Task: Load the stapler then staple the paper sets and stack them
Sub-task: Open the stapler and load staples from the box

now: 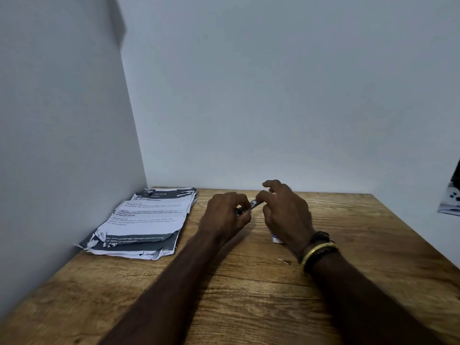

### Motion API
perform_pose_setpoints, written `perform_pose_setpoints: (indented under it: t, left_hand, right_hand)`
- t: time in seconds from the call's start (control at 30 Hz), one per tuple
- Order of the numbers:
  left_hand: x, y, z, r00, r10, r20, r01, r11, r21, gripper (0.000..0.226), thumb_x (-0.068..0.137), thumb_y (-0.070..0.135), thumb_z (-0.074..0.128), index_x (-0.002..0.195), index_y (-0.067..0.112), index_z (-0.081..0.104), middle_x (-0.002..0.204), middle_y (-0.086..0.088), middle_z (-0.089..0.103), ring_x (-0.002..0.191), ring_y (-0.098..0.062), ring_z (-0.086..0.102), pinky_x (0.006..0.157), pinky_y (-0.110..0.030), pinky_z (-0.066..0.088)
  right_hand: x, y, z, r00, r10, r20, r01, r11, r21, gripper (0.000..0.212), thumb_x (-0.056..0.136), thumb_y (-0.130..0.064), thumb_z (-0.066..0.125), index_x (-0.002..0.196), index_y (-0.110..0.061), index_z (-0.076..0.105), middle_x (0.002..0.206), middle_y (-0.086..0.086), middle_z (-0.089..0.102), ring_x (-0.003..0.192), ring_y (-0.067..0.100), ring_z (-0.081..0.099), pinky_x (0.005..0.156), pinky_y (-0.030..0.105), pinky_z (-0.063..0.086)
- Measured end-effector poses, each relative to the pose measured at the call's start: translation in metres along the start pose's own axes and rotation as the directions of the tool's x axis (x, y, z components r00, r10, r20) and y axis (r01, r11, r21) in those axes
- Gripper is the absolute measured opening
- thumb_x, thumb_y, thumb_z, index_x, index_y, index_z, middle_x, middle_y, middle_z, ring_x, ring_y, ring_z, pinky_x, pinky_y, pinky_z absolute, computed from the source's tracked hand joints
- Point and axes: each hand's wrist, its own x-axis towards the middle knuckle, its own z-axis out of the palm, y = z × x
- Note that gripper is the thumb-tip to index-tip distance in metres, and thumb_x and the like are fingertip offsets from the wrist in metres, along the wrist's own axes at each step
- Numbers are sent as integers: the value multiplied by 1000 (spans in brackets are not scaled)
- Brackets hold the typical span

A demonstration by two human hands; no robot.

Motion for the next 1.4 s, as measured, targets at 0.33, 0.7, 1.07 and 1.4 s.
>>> perform_pose_setpoints:
  t: [0.33, 0.7, 1.07, 1.4]
  left_hand:
    - [0, 4, -1, 998, 25, 49, -27, 999, 36, 15, 80, 26, 71, 90, 19, 79, 90, -1, 78, 81, -20, 71, 76, -37, 53]
    - [1, 2, 5, 990, -24, 137, 5, 991, 135, 9, 83, 30, 69, 88, 25, 75, 85, 1, 77, 84, -20, 69, 72, -30, 53]
    - [3, -12, 3, 979, -125, 162, 111, 990, 90, 13, 77, 31, 81, 80, 21, 73, 88, 4, 74, 81, -17, 70, 78, -34, 53]
    - [2, -10, 4, 936, -201, 290, 156, 973, 170, 16, 77, 38, 81, 85, 24, 76, 93, 4, 76, 91, -17, 68, 81, -37, 57]
  right_hand:
    - [0, -6, 2, 994, 106, -9, -103, 979, 176, 13, 86, -31, 65, 90, -26, 76, 133, -6, 64, 118, 17, 62, 74, 29, 42]
    - [7, -9, 2, 976, 167, 141, -198, 949, 244, 8, 84, -28, 71, 81, -20, 73, 117, -4, 66, 115, 18, 59, 87, 36, 52]
    - [8, 1, -1, 919, 222, 325, -330, 884, 330, 7, 74, -33, 78, 71, -27, 77, 139, -6, 63, 137, 15, 49, 112, 47, 34]
    - [1, 0, -7, 843, 252, 474, -381, 903, 197, 16, 69, -32, 83, 60, -28, 70, 82, -16, 71, 101, 12, 65, 106, 44, 38]
